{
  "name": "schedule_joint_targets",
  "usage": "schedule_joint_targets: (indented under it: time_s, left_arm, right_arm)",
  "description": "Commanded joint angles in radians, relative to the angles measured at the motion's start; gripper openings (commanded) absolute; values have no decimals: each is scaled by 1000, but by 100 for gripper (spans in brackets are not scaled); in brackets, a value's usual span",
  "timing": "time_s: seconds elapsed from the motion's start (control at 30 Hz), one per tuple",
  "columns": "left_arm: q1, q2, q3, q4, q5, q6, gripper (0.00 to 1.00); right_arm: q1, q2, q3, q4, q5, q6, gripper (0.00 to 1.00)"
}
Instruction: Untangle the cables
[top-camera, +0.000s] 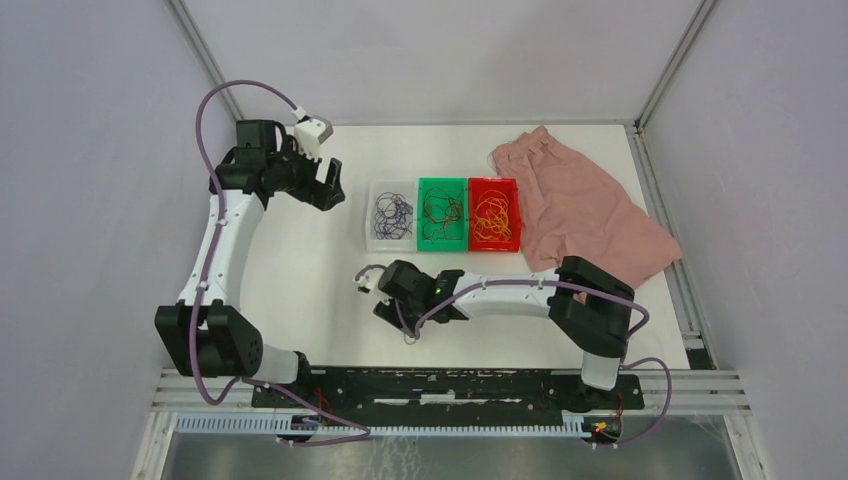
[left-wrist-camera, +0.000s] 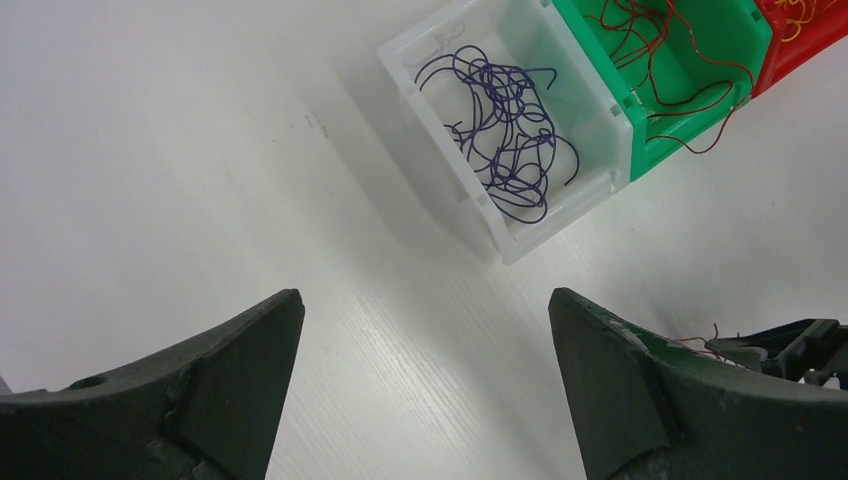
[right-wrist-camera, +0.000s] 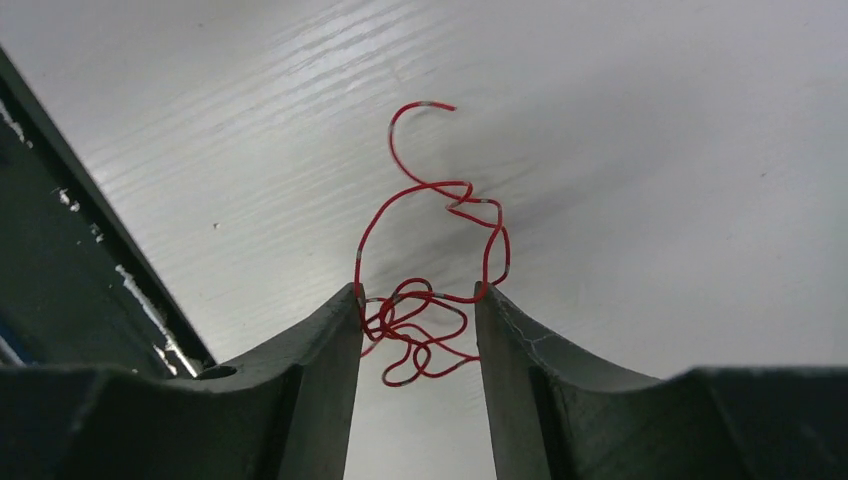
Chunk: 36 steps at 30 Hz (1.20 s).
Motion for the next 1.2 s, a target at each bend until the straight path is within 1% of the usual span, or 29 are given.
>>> schedule_joint_targets:
  time_s: [0.0,0.07,0.13,0.2,0.23,0.33,0.4,0.47,0.57,0.73,0.87,1.17]
  left_arm:
    - [11,-54,2,23,26,43,99]
    - [12,-61,3,24,28,46,99]
    - [13,-65,3,25,28,47,99]
    - [16,-67,3,26,28,50,99]
    - [16,-67,3,27,27,52,99]
    - [18,-66,9,29,26,49,99]
    - [18,-66,11,29,26,48,99]
    - [19,-69,11,30,22,53,99]
    - [22,-75,8,29,12,66,99]
    - [26,-73,4,29,3,83,99]
    - [32,-69,2,29,4,93,99]
    - [41,-58,0,27,14,100,99]
  right_arm:
    - [-25,34,138,-76,62,-21,44]
    - [-47,14,127,-61,43,-13,28]
    - [-78,-39,106,-28,10,9,12]
    - [-118,-102,95,-14,-21,33,3]
    - [-144,-132,99,-14,-38,41,1]
    - [-245,-201,130,-33,-92,61,0]
    - [-309,-216,168,-60,-104,49,0]
    - [-361,-209,204,-85,-102,26,0]
    - [-423,-157,253,-119,-96,-8,1]
    - [-478,-65,280,-92,-113,3,1]
    - [-497,6,323,-100,-81,1,1]
    - [-513,168,429,-143,84,-41,0]
